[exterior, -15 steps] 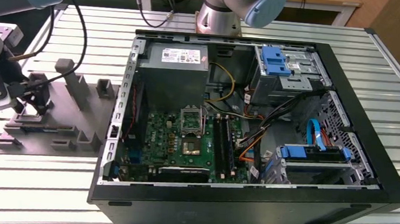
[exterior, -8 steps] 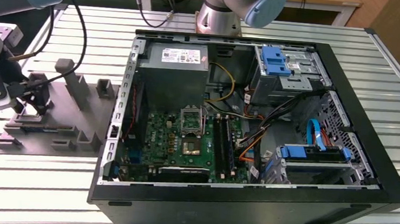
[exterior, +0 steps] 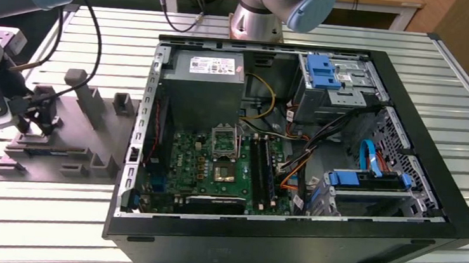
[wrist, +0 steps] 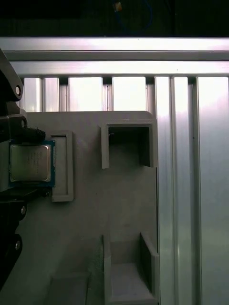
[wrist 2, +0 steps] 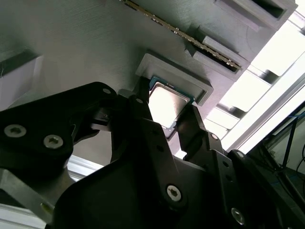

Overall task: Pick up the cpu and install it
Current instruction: 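Pick up the cpu and move it towards the insertion slot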

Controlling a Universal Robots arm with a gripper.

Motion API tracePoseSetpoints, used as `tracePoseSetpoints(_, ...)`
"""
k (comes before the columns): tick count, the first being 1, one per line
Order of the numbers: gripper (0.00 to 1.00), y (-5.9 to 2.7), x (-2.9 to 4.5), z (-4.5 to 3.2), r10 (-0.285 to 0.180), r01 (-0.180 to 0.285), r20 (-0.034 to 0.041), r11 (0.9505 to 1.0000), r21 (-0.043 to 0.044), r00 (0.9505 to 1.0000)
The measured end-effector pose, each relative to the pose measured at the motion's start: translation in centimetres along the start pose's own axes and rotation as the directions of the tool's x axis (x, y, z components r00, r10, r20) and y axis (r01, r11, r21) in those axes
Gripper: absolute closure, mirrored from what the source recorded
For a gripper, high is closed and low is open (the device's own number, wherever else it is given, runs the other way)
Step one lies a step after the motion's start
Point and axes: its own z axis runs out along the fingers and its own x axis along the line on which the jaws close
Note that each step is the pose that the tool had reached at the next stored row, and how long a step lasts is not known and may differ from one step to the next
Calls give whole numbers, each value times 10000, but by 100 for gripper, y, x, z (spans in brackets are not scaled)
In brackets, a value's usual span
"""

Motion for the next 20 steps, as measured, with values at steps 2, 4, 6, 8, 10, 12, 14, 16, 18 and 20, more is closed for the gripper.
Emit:
tracePoseSetpoints(2, 52, 0, 0, -8, 0, 0, -1, 10000, 1, 10000)
tracePoseSetpoints(4, 52, 1, 0, -20, 0, 0, -1, 10000, 1, 10000)
tracePoseSetpoints(6, 52, 2, 0, -34, 0, 0, 0, 10000, 0, 10000)
tracePoseSetpoints(8, 52, 2, 0, -39, 0, 0, 1, 10000, -1, 10000)
tracePoseSetpoints(10, 52, 2, 0, -48, 0, 0, 0, 10000, 0, 10000)
tracePoseSetpoints(12, 52, 2, 0, -49, 0, 0, 0, 10000, 0, 10000)
tracePoseSetpoints(14, 52, 3, 0, -55, 0, 0, -3, 10000, 2, 10000)
tracePoseSetpoints(16, 52, 3, 0, -56, 0, 0, 0, 10000, 0, 10000)
tracePoseSetpoints(18, 52, 3, 0, -57, 0, 0, 0, 10000, 0, 10000)
tracePoseSetpoints(20, 52, 3, 0, -57, 0, 0, 0, 10000, 0, 10000)
